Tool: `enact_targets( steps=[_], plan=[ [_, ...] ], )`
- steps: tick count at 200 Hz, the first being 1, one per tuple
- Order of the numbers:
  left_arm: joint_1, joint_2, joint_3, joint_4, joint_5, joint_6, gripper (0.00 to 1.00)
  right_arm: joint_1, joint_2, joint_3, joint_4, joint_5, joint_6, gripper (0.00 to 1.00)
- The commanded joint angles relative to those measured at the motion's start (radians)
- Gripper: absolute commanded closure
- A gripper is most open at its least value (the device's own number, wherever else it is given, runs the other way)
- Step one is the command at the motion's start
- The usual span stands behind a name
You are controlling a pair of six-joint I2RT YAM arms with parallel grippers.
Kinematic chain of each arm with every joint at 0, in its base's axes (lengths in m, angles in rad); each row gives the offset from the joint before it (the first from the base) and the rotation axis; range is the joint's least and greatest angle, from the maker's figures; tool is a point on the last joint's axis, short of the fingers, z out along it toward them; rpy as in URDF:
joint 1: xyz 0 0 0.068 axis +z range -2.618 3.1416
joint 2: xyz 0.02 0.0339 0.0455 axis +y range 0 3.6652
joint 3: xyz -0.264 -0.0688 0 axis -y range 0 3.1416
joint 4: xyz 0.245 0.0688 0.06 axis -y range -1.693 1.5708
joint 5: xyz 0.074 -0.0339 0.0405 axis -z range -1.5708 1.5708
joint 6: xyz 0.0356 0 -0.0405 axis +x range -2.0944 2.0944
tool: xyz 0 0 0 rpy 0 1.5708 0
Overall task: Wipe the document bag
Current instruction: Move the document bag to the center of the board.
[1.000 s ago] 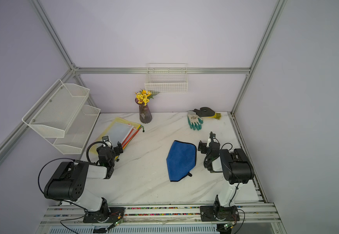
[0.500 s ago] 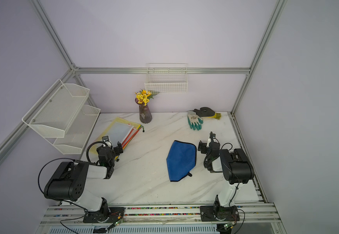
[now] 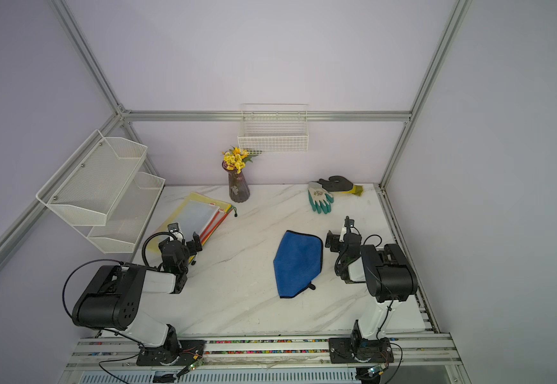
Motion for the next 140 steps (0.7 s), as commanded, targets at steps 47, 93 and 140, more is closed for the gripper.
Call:
enact_targets(
  steps=[47, 93, 140],
  plan=[
    [-0.046, -0.291, 0.268, -0.673, 0.054, -0.08, 0.0, 0.008, -0.377, 0.224, -0.722, 0.104, 0.386, 0.03],
    [-0.103, -0.192, 0.587, -1.227, 0.116, -0.342, 0.0, 0.042, -0.286, 0.561, -1.166, -0.228, 0.484, 0.03],
    [-0.137, 0.089, 0.864, -1.617, 0.027, -0.498, 0.16, 0.205, -0.16, 0.728, -1.318, -0.175, 0.357, 0.03]
  ],
)
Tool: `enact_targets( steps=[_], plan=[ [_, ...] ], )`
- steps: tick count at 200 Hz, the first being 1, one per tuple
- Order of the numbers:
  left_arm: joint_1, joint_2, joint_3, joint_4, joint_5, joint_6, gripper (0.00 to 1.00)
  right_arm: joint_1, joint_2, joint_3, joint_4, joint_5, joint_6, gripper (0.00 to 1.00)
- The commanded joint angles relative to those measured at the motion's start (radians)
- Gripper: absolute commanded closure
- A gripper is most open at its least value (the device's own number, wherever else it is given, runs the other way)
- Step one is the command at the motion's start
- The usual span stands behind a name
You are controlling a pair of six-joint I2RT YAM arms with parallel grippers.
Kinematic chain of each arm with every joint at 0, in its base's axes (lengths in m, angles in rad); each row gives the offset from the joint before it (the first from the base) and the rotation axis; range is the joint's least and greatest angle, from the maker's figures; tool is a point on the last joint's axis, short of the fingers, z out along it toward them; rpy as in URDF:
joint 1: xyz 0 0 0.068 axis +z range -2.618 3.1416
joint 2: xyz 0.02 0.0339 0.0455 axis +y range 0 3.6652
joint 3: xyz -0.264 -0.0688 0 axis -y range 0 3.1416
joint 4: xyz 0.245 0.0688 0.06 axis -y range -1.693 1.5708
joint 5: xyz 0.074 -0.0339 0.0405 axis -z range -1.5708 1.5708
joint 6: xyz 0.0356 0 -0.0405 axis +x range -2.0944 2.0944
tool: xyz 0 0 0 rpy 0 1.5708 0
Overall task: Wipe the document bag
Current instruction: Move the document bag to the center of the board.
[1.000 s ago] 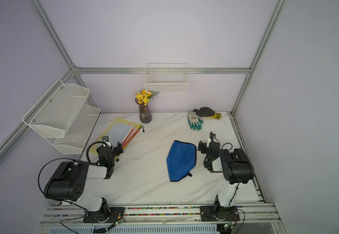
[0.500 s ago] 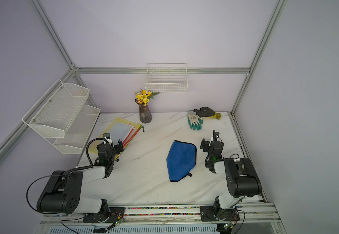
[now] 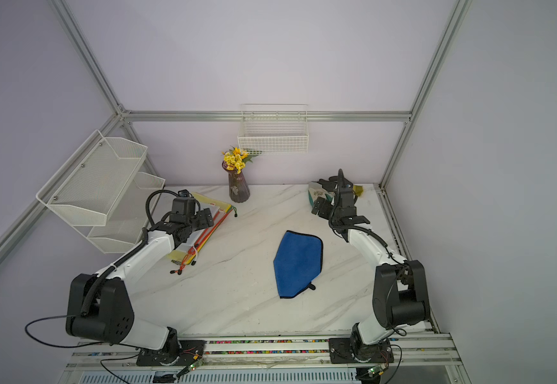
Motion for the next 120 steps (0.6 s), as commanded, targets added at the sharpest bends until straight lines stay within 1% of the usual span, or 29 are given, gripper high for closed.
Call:
enact_targets(
  steps=[1, 12, 37, 57, 63, 105, 120],
  plan=[
    [0.004, 0.125, 0.107, -0.318, -0.049, -0.128, 0.16, 0.062, 0.03, 0.041, -0.172, -0.027, -0.037, 0.03],
    [0.006, 0.177, 0.146, -0.348, -0.08, -0.148, 0.19, 0.09, 0.044, 0.052, -0.173, -0.028, -0.054, 0.03],
    [0.024, 0.232, 0.157, -0.299, -0.103, -0.194, 0.23, 0.137, 0.072, 0.059, -0.165, -0.032, -0.064, 0.03],
    [0.032, 0.294, 0.21, -0.322, -0.125, -0.183, 0.3, 0.16, 0.076, 0.053, -0.15, -0.036, -0.059, 0.03],
    [0.034, 0.305, 0.223, -0.333, -0.141, -0.185, 0.3, 0.163, 0.079, 0.052, -0.148, -0.036, -0.057, 0.03],
    [0.055, 0.328, 0.253, -0.306, -0.145, -0.175, 0.3, 0.181, 0.103, 0.067, -0.16, -0.042, -0.057, 0.03],
    [0.067, 0.378, 0.3, -0.363, -0.16, -0.168, 0.31, 0.185, 0.112, 0.073, -0.163, -0.036, -0.057, 0.03]
  ],
)
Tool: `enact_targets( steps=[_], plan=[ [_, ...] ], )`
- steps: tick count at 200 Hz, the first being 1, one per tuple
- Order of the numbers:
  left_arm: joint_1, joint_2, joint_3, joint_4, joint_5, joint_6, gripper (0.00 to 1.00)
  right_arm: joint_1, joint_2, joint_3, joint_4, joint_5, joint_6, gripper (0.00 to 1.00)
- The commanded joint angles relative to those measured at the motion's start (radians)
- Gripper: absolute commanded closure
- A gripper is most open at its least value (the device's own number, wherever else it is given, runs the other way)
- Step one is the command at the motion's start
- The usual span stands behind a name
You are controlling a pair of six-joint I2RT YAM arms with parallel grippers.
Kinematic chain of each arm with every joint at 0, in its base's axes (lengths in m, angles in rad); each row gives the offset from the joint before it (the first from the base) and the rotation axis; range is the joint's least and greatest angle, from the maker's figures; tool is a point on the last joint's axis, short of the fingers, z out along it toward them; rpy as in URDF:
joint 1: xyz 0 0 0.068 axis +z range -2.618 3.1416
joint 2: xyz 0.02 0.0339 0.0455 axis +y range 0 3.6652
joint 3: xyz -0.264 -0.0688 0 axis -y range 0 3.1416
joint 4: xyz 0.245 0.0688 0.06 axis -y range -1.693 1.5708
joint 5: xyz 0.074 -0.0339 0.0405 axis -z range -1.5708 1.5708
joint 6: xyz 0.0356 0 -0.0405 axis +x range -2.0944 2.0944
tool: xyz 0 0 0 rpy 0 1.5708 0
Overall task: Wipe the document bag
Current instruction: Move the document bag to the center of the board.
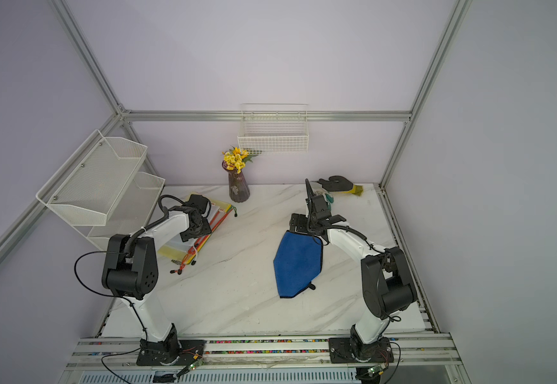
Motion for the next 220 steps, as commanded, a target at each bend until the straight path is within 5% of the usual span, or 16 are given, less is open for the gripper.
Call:
enact_targets(
  steps=[1, 86, 141, 155, 220],
  plan=[
    [0.024, 0.05, 0.074, -0.058, -0.059, -0.017, 0.31, 0.013, 0.021, 0.031, -0.018, 0.003, -0.008, 0.03],
    [0.041, 0.146, 0.118, -0.041, -0.02, 0.058, 0.29, 0.02, 0.071, 0.058, -0.02, 0.008, -0.007, 0.03],
    [0.038, 0.187, 0.115, -0.058, -0.006, 0.094, 0.19, 0.026, 0.095, 0.075, -0.021, -0.001, -0.007, 0.03],
    [0.042, 0.212, 0.13, -0.078, -0.018, 0.096, 0.26, 0.027, 0.094, 0.072, -0.017, 0.003, -0.006, 0.03],
    [0.072, 0.285, 0.172, -0.12, 0.043, 0.09, 0.86, 0.036, 0.081, 0.046, 0.0, 0.022, 0.001, 0.03]
  ],
)
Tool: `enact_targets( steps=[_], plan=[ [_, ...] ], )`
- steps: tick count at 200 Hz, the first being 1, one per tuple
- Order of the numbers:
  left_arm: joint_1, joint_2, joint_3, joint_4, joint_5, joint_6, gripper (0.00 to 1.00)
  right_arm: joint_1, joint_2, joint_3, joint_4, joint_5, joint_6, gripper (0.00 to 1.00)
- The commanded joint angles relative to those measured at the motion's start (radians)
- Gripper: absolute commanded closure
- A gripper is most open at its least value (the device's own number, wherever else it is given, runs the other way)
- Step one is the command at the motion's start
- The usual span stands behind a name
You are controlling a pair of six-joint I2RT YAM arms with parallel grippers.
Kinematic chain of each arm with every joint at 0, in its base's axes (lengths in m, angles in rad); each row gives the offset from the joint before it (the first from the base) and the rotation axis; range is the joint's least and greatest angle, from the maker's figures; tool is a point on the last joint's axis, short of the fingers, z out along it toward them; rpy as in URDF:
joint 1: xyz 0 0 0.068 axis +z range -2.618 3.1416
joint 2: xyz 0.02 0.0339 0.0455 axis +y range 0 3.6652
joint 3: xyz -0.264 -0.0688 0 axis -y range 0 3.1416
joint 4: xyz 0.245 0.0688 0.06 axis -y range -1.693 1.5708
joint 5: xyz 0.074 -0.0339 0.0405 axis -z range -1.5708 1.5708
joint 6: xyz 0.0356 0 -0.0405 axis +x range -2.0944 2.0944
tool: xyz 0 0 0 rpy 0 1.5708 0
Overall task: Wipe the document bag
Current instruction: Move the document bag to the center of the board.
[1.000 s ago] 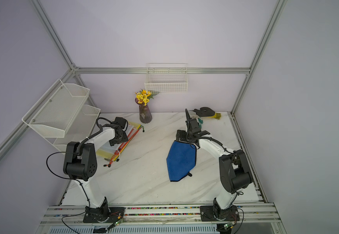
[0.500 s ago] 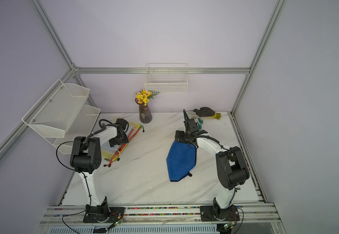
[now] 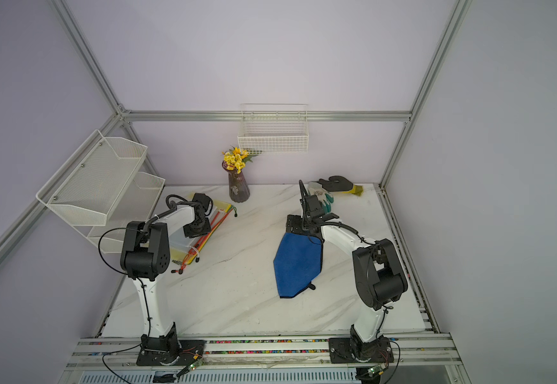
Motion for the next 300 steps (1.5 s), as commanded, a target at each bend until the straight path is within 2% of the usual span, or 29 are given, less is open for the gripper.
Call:
enact_targets(
  steps=[1, 10, 51, 119, 162, 182, 212, 256, 300],
  plan=[
    [0.029, 0.046, -0.003, -0.064, 0.032, -0.005, 0.87, 0.012, -0.007, -0.004, 0.009, 0.02, 0.003, 0.03],
    [0.032, 0.045, -0.005, -0.061, 0.037, -0.005, 1.0, 0.015, -0.011, -0.007, 0.011, 0.023, 0.003, 0.03],
    [0.033, 0.013, -0.033, -0.027, 0.059, -0.004, 1.0, 0.024, -0.01, -0.01, 0.013, 0.034, 0.001, 0.03],
    [-0.02, -0.175, -0.086, 0.06, 0.17, -0.006, 1.0, 0.051, 0.019, 0.026, 0.005, 0.031, 0.002, 0.03],
    [-0.067, -0.271, -0.112, 0.052, 0.254, -0.014, 1.0, 0.067, 0.107, 0.124, -0.172, 0.051, 0.0, 0.03],
    [-0.117, -0.313, -0.129, 0.044, 0.297, -0.013, 1.0, 0.072, 0.137, 0.156, -0.27, 0.049, -0.011, 0.03],
    [-0.224, -0.356, -0.161, 0.005, 0.367, -0.033, 1.0, 0.101, 0.111, 0.108, -0.341, 0.067, -0.02, 0.03],
    [-0.421, -0.381, -0.238, -0.043, 0.422, -0.08, 1.0, 0.126, 0.076, 0.004, -0.401, 0.115, 0.017, 0.03],
    [-0.547, -0.36, -0.318, -0.024, 0.458, -0.124, 1.0, 0.137, 0.085, -0.094, -0.4, 0.124, 0.055, 0.03]
  ],
)
